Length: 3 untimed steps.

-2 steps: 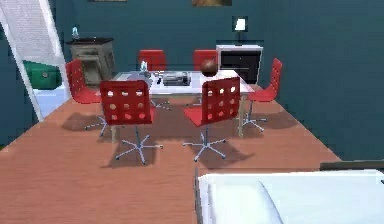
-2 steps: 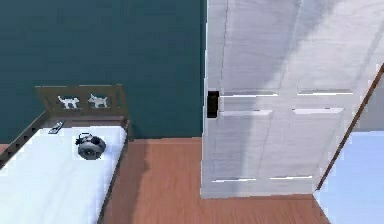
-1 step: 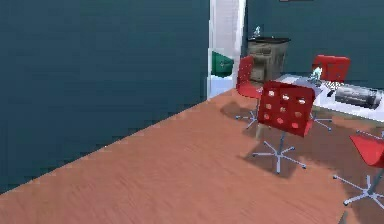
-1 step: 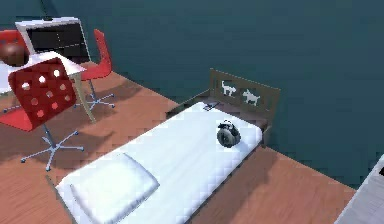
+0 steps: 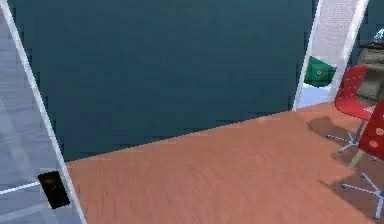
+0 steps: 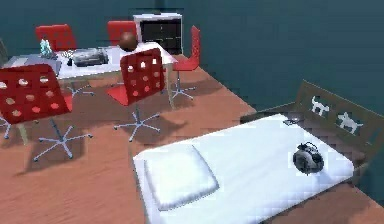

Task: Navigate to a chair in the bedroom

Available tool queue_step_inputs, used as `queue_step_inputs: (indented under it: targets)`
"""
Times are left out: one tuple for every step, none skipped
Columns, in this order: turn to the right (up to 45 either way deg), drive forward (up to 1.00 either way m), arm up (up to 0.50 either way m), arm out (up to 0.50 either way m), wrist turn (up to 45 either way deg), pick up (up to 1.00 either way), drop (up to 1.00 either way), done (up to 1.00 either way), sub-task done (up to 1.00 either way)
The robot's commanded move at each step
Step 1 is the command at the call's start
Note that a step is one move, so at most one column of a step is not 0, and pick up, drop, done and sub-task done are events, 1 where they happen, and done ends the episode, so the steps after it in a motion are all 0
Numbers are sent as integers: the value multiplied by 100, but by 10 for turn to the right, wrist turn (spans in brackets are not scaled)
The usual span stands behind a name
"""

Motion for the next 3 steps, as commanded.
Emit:
queue_step_inputs:
  targets:
    - [0,45,0,0,0,0,0,0,0]
    - [450,0,0,0,0,0,0,0,0]
    - [180,0,0,0,0,0,0,0,0]
